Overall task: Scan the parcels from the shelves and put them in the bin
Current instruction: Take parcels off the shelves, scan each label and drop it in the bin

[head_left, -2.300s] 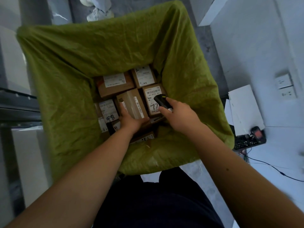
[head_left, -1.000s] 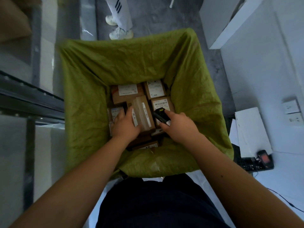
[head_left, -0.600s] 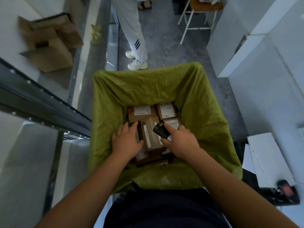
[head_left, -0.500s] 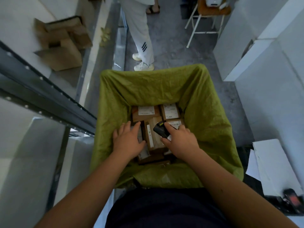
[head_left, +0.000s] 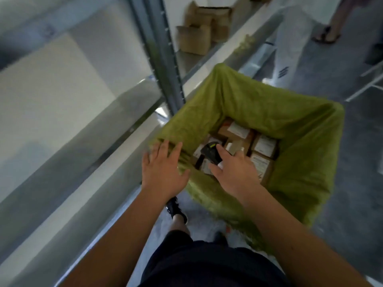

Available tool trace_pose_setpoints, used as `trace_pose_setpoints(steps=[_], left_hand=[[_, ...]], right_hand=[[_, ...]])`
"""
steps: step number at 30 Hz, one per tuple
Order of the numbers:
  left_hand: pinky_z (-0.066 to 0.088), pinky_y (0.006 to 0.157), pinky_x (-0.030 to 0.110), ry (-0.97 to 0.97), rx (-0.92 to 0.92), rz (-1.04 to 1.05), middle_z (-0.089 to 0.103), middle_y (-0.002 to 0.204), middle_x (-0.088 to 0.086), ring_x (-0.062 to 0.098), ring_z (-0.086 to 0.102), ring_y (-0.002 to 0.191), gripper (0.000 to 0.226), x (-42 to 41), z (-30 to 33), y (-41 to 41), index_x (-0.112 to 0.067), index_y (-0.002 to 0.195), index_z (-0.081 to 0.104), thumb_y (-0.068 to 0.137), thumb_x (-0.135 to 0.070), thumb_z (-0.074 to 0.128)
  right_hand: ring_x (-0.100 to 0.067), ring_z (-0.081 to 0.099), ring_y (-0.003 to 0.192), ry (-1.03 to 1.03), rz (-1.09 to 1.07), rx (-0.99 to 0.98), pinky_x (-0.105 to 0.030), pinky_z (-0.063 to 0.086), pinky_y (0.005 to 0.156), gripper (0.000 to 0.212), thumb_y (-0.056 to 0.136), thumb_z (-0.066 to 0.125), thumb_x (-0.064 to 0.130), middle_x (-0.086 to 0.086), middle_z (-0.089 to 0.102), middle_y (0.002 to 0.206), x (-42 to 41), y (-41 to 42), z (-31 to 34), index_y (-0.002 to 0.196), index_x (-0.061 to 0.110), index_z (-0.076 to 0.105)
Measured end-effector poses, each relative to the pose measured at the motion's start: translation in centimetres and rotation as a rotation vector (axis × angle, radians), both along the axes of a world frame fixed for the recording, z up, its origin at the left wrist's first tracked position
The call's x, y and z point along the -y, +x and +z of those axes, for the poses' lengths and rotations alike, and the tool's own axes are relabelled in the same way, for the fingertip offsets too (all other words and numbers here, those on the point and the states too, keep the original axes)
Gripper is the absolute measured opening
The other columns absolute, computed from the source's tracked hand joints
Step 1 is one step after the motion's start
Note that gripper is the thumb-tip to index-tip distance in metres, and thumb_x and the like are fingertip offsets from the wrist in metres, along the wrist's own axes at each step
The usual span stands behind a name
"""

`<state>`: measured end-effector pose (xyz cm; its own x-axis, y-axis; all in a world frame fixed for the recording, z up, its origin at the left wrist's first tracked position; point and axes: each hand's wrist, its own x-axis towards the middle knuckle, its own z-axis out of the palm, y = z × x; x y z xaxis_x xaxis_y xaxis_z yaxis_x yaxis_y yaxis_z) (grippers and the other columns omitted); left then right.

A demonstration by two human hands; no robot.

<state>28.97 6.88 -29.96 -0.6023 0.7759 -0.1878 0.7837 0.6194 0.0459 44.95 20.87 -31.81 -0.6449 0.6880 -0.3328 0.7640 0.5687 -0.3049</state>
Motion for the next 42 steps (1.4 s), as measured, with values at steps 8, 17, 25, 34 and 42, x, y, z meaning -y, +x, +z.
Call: trace_pose_setpoints(steps=[8,17,25,34,42], left_hand=[[0.009,0.130,0.053,0.056,-0.096,0.480,0.010,0.174,0.004,0.028,0.005,0.161,0.086,16.5,3.5,1.9,-0.035,0.165,0.011,0.096,-0.070,0.047],[0.012,0.129,0.054,0.192,-0.209,0.910,0.015,0.174,0.005,0.028,0.007,0.161,0.090,33.9,8.2,6.0,-0.036,0.166,0.011,0.093,-0.070,0.053],[0.013,0.128,0.054,0.296,-0.328,1.104,0.019,0.173,0.006,0.028,0.009,0.161,0.090,49.6,13.9,12.2,-0.037,0.166,0.013,0.093,-0.068,0.055],[0.012,0.129,0.056,0.386,-0.475,1.075,0.017,0.173,0.005,0.029,0.006,0.161,0.089,60.3,21.8,15.7,-0.037,0.165,0.014,0.094,-0.066,0.058],[0.019,0.127,0.054,0.468,-0.499,1.006,0.023,0.171,0.002,0.028,0.013,0.160,0.091,64.1,27.8,13.4,-0.037,0.164,0.018,0.090,-0.066,0.063]], right_hand=[[-0.038,0.054,0.120,-0.056,0.430,-0.153,-0.049,0.049,0.100,0.072,0.100,0.038,0.068,-0.022,0.051,0.138,9.5,-6.0,2.3,0.162,0.039,0.016],[-0.033,0.057,0.106,-0.063,0.833,-0.328,-0.040,0.052,0.087,0.066,0.101,0.043,0.063,-0.015,0.051,0.123,26.0,-10.2,7.9,0.160,0.041,0.022],[-0.033,0.059,0.103,-0.055,1.016,-0.433,-0.047,0.054,0.092,0.064,0.097,0.047,0.068,-0.012,0.055,0.116,41.8,-8.8,14.0,0.155,0.046,0.032],[-0.028,0.056,0.093,0.003,1.070,-0.592,-0.045,0.054,0.086,0.062,0.100,0.041,0.068,-0.006,0.047,0.109,53.1,-6.4,21.8,0.156,0.047,0.027],[-0.026,0.054,0.092,0.099,1.035,-0.697,-0.038,0.048,0.078,0.062,0.099,0.044,0.065,-0.007,0.049,0.112,55.7,-8.2,27.3,0.156,0.045,0.030]])
